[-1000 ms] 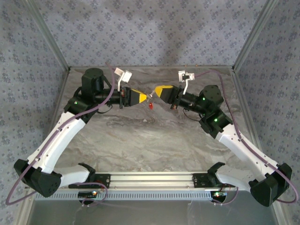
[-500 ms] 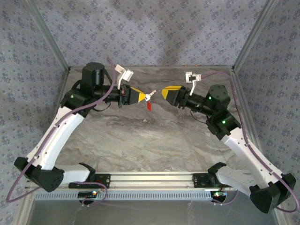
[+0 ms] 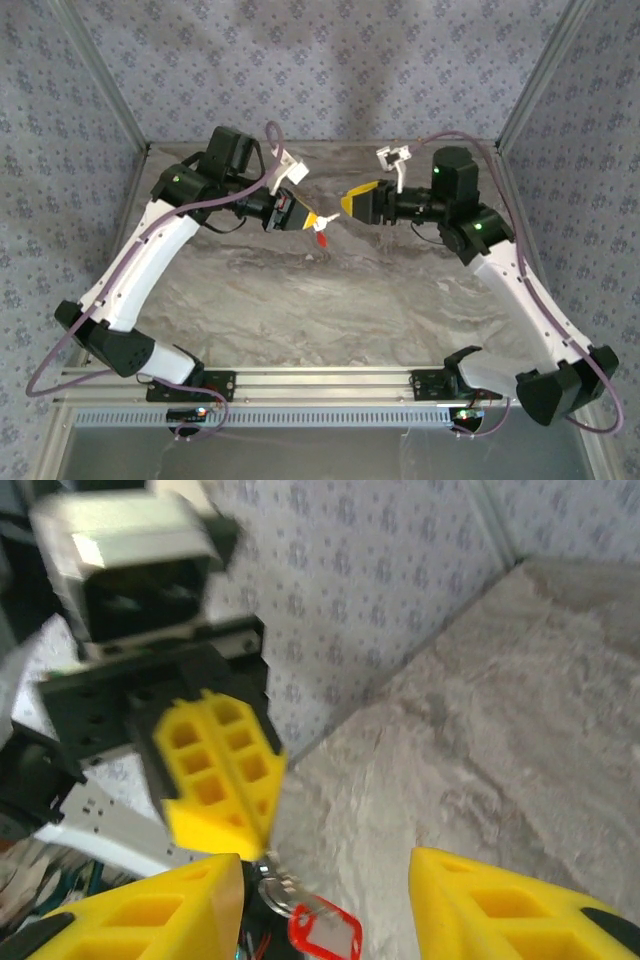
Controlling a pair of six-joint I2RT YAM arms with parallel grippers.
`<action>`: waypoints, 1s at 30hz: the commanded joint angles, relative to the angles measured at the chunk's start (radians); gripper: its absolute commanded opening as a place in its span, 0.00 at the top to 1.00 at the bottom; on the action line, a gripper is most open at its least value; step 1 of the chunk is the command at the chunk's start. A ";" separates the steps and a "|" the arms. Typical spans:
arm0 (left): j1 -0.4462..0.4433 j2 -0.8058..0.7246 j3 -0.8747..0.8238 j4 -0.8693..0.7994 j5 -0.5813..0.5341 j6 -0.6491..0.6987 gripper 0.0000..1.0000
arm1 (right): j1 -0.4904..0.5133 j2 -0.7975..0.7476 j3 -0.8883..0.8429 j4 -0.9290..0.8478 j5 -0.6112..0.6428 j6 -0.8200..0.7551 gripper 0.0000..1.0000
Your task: Remove the keys from the keyring
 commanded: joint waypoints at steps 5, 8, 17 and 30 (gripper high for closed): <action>-0.025 0.003 0.059 -0.093 0.001 0.086 1.00 | 0.071 0.056 0.094 -0.183 -0.085 -0.118 0.50; -0.026 0.003 0.059 -0.093 0.006 0.087 1.00 | 0.073 0.051 0.093 -0.193 -0.099 -0.123 0.53; -0.028 -0.002 0.053 -0.081 0.023 0.083 1.00 | 0.087 0.061 0.116 -0.259 -0.124 -0.165 0.61; -0.028 -0.002 0.052 -0.067 0.029 0.071 1.00 | 0.110 0.086 0.160 -0.299 -0.135 -0.193 0.72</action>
